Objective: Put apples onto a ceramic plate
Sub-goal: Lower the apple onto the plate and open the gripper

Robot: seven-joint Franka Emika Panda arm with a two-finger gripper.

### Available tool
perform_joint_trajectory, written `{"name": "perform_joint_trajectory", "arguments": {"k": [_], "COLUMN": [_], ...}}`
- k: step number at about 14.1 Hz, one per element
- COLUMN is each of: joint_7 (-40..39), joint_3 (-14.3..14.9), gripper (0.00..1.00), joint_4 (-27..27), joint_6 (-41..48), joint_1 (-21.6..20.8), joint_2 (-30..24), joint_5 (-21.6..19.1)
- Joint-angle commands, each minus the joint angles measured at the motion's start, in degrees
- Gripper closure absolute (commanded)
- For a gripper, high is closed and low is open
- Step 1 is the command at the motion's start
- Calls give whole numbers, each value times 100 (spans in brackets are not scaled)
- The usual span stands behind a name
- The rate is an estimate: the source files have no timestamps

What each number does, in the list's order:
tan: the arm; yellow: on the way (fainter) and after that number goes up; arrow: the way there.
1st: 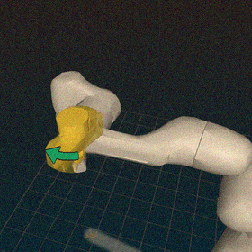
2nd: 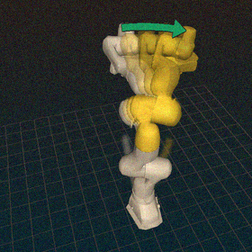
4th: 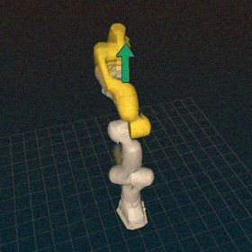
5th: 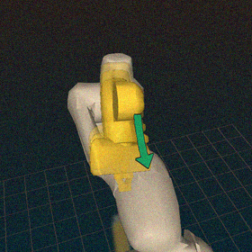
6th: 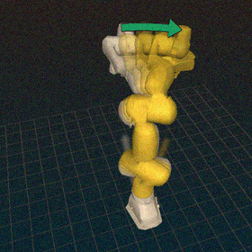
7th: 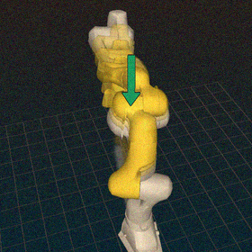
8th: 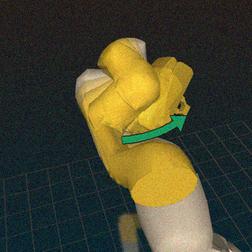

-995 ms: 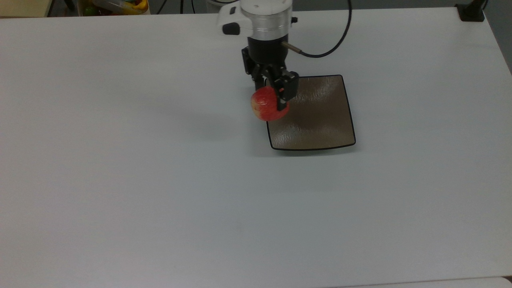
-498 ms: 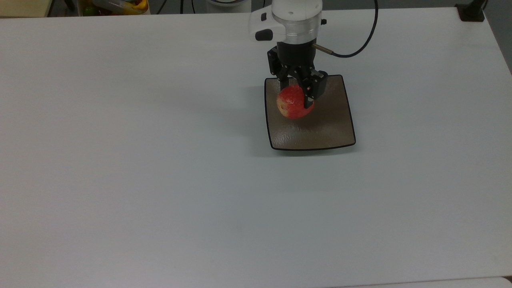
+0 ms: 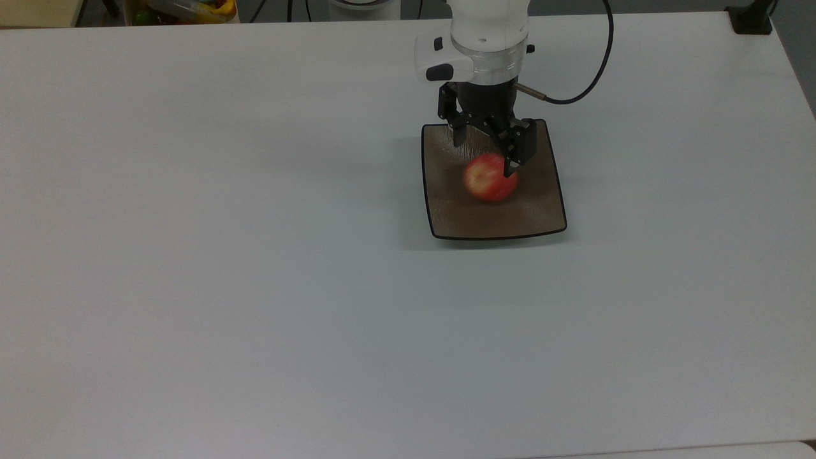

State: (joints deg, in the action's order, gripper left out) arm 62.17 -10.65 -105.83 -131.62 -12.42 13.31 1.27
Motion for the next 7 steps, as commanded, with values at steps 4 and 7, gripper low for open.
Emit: {"name": "perform_joint_trajectory", "arguments": {"k": [4,7], "joint_7": [76,49], "joint_3": [19,19], "gripper": [0,0], "joint_4": [36,45], "joint_6": [22,127], "joint_1": [-33,-24], "joint_2": [-30,-100], "joint_5": [110,311]}}
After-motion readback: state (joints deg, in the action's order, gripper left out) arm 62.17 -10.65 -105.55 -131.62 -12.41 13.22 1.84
